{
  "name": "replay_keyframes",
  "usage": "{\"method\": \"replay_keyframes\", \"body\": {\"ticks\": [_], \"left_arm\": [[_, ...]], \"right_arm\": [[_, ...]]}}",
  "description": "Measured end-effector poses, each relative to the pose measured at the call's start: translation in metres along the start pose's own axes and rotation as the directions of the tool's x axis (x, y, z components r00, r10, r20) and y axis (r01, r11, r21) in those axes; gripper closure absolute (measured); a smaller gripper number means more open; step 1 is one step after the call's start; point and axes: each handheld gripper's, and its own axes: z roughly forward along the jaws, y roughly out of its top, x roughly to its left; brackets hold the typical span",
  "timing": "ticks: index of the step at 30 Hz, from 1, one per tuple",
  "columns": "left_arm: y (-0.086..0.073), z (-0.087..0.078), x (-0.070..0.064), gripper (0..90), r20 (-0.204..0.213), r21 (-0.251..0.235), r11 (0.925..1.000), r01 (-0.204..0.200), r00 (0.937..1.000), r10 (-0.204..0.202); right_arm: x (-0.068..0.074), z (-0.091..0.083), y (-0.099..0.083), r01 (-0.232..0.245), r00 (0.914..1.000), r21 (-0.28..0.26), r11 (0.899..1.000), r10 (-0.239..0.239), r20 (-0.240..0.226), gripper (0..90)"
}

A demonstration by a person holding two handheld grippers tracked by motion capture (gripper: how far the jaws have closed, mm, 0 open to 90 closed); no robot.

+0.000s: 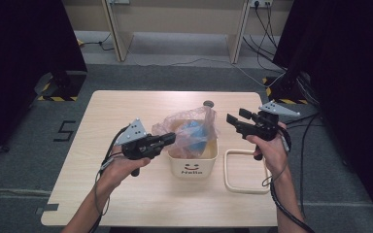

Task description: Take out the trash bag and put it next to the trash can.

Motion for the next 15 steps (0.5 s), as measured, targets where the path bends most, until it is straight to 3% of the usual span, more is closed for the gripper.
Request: {"method": "replay_keyframes", "body": {"ticks": [8,15], "left_arm": [[0.021,-0.011,0.011,85.9,-0.024,0.004,1.0000,0.006,0.9997,-0.006],[0.025,-0.024,0.019,85.9,-0.037,-0.005,0.9996,0.027,0.9989,-0.027]], "right_arm": [[-0.009,0.000,-0.011,-0.015,0.9998,0.039,0.999,0.015,0.016,38.4],[-0.014,0.000,-0.017,-0.023,0.9995,0.058,0.998,0.022,0.024,38.6]]}}
